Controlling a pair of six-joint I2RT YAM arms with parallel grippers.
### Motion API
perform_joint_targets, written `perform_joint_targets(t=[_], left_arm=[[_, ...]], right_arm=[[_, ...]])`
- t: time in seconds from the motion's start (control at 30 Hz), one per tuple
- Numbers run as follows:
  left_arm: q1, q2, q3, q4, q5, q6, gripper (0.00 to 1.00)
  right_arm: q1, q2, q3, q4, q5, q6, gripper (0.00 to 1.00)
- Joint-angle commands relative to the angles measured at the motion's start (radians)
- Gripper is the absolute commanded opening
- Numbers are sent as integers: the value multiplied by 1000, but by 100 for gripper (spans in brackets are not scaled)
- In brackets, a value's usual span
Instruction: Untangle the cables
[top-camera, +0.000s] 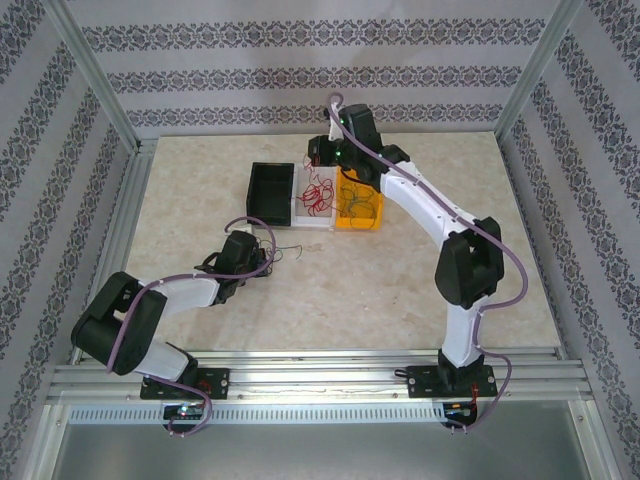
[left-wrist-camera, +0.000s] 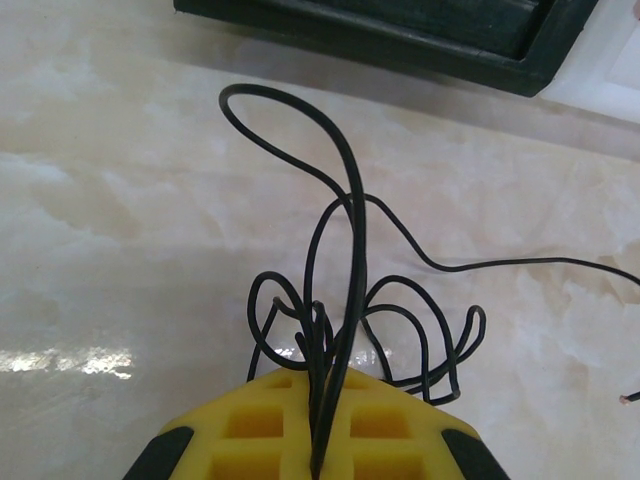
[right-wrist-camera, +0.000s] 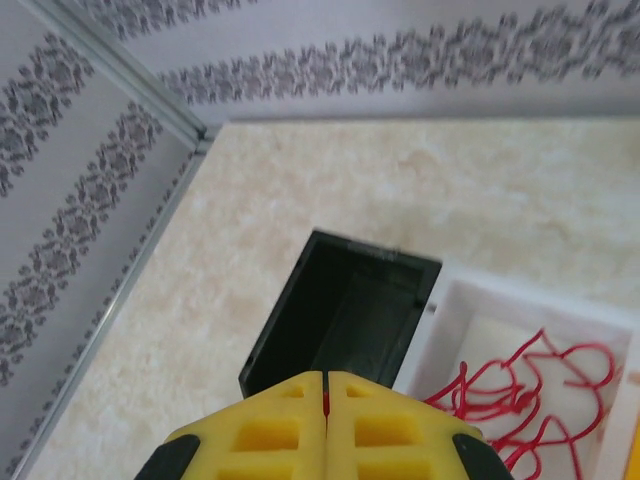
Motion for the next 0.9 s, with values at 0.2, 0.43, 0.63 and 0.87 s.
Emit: perform_joint_targets(t=[0.2, 0.43, 0.63, 0.87], left_arm=[[2, 0, -7, 27, 16, -8, 0], [1, -13, -14, 31, 15, -25, 0], [1, -30, -22, 32, 7, -31, 0], [1, -43, -23, 16, 5, -34, 0]], right_arm=[[40, -188, -63, 38, 244, -96, 3], [65, -271, -183, 67, 355, -90, 4], [55, -218, -168, 66, 169, -89, 4], [33, -99, -130, 63, 35, -31, 4]])
